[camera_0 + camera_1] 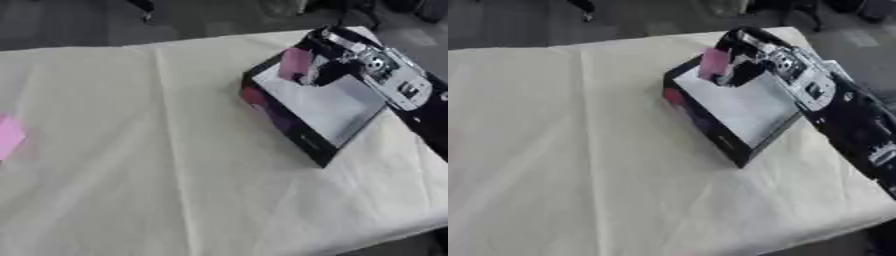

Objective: Pick up the objects with one hand, pass them to the other hand, and then place them into the box on the other side of the table.

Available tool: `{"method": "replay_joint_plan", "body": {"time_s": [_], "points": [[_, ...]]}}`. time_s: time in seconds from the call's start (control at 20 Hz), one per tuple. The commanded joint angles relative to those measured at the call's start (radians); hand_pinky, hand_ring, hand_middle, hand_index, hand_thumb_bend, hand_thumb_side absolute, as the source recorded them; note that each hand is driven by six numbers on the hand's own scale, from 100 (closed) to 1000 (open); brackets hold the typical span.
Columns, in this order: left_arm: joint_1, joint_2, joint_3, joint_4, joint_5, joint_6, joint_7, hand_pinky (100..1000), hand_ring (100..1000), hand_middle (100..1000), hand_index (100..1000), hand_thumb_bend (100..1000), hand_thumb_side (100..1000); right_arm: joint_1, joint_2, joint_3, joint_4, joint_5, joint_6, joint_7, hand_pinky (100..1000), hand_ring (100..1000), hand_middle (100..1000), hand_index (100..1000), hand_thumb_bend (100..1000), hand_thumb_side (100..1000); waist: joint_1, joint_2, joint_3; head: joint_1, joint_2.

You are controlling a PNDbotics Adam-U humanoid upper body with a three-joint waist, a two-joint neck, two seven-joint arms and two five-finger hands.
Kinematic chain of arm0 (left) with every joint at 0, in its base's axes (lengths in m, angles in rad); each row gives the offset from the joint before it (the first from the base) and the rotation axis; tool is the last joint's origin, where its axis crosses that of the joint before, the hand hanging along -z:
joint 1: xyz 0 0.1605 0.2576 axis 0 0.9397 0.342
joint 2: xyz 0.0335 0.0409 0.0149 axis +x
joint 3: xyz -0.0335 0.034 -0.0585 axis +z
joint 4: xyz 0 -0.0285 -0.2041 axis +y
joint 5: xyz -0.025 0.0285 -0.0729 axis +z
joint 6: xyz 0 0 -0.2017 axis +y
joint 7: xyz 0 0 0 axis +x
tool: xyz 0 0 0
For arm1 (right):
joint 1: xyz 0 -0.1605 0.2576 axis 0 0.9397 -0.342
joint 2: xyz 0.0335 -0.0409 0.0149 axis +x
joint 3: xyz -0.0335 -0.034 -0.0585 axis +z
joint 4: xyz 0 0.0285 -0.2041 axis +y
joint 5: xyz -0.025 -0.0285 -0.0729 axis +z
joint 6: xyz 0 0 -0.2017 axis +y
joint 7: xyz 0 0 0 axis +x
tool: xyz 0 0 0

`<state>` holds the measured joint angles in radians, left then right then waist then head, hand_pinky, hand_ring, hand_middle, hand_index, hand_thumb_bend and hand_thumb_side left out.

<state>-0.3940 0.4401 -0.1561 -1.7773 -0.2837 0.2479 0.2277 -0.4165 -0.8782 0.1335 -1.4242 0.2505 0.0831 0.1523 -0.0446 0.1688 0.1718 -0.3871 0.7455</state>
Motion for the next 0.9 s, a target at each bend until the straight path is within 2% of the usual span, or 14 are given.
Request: {"method": "replay_joint_plan", "body": {"time_s": [0.05,0.1,0.2,0.35,0.6,0.75,0.8,0.85,0.9], "points": [[-0.007,0.032,0.018,-0.020,0.004,0.002,0.009,777,606,600,737,583,529,0.000,-0.058,-0.023,-0.013,0.047,-0.033,0.016,843,770,837,874,476,310,0.013,-0.009,-0.001,0.000,0.000],[-0.006,0.032,0.019,-0.019,0.004,0.003,0.010,777,606,600,738,584,530,0.004,-0.059,-0.027,-0.017,0.063,-0.049,0.021,849,785,862,893,533,363,0.013,-0.010,-0.001,0.001,0.000],[-0.005,0.034,0.022,-0.018,0.004,0.005,0.012,777,606,600,739,585,529,0.010,-0.061,-0.038,-0.025,0.089,-0.081,0.022,865,822,912,928,630,385,0.013,-0.010,-0.001,0.003,0.000],[-0.002,0.036,0.027,-0.017,0.004,0.007,0.017,777,606,600,739,584,528,0.016,-0.065,-0.051,-0.029,0.108,-0.107,0.021,863,822,905,932,676,394,0.013,-0.011,-0.001,0.005,0.002],[0.000,0.034,0.037,-0.023,0.005,0.010,0.029,780,605,599,739,585,524,0.020,-0.065,-0.068,-0.033,0.096,-0.101,0.005,859,813,910,933,665,385,0.011,-0.013,0.000,0.015,0.003],[0.001,0.035,0.043,-0.025,0.006,0.011,0.036,780,605,599,738,584,520,0.017,-0.060,-0.076,-0.052,0.048,-0.078,-0.018,849,788,906,921,612,380,0.011,-0.014,0.001,0.026,0.005],[0.001,0.036,0.046,-0.026,0.007,0.012,0.039,779,604,598,737,582,517,0.015,-0.056,-0.079,-0.063,0.015,-0.068,-0.029,839,765,890,913,564,349,0.011,-0.014,0.002,0.033,0.006],[0.001,0.037,0.049,-0.027,0.008,0.013,0.042,779,604,598,737,582,516,0.013,-0.053,-0.081,-0.076,-0.027,-0.056,-0.043,836,758,883,910,555,336,0.012,-0.014,0.002,0.042,0.007],[-0.001,0.041,0.052,-0.027,0.008,0.015,0.045,780,605,599,737,579,513,0.009,-0.051,-0.084,-0.094,-0.073,-0.047,-0.064,826,730,856,887,503,249,0.012,-0.015,0.003,0.056,0.008]]}}
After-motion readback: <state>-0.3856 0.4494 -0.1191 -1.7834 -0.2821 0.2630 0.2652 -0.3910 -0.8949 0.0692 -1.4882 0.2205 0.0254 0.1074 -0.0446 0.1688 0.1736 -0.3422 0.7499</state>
